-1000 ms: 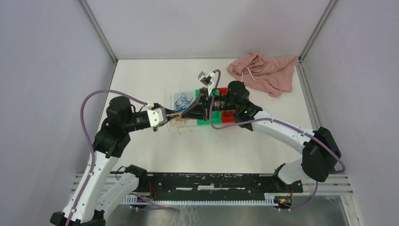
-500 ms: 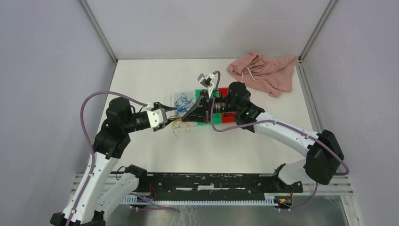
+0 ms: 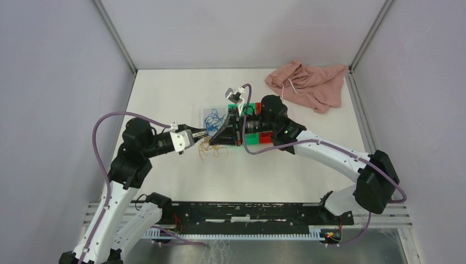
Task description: Untangle the cables
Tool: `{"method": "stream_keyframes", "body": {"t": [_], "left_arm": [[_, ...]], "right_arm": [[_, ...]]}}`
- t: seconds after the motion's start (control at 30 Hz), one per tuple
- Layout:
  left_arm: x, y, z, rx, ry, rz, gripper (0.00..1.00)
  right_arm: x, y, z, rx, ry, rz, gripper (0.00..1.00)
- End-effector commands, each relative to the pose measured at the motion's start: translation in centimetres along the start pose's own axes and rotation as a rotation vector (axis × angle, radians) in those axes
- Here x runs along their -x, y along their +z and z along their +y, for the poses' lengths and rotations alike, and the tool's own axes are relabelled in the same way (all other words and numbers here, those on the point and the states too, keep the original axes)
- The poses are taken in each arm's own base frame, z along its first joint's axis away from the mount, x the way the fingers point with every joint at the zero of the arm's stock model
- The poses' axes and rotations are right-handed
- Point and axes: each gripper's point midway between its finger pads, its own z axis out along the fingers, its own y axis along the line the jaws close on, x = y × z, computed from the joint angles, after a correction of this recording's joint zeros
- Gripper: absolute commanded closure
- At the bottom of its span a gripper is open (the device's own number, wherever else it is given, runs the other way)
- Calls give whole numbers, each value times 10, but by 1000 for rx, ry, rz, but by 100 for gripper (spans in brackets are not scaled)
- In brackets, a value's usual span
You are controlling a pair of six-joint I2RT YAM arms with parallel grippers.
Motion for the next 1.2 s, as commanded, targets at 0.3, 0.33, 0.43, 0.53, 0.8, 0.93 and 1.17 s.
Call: {"method": "stream_keyframes", "body": {"t": [0.3, 0.33, 0.43, 0.53, 0.8, 0.93, 1.17], "left_arm": [[12, 6, 16, 62, -4, -62, 89], [15, 5, 16, 65, -17, -71, 92], [25, 5, 19, 75, -68, -102, 96], [35, 5, 21, 82, -134, -130, 97], [56, 5, 37, 123, -206, -177, 97], [69, 5, 49, 145, -201, -200, 97], [91, 4, 68, 177, -167, -231, 97]], "right_arm": [[29, 16, 29, 116, 9, -150, 57], [32, 16, 31, 127, -1, -173, 53], [37, 17, 32, 160, 5, -216, 50], [40, 19, 30, 161, 8, -235, 49], [38, 24, 28, 190, 32, -277, 60], [28, 29, 29, 232, 68, -271, 75], [-13, 37, 20, 220, 83, -172, 67]]}}
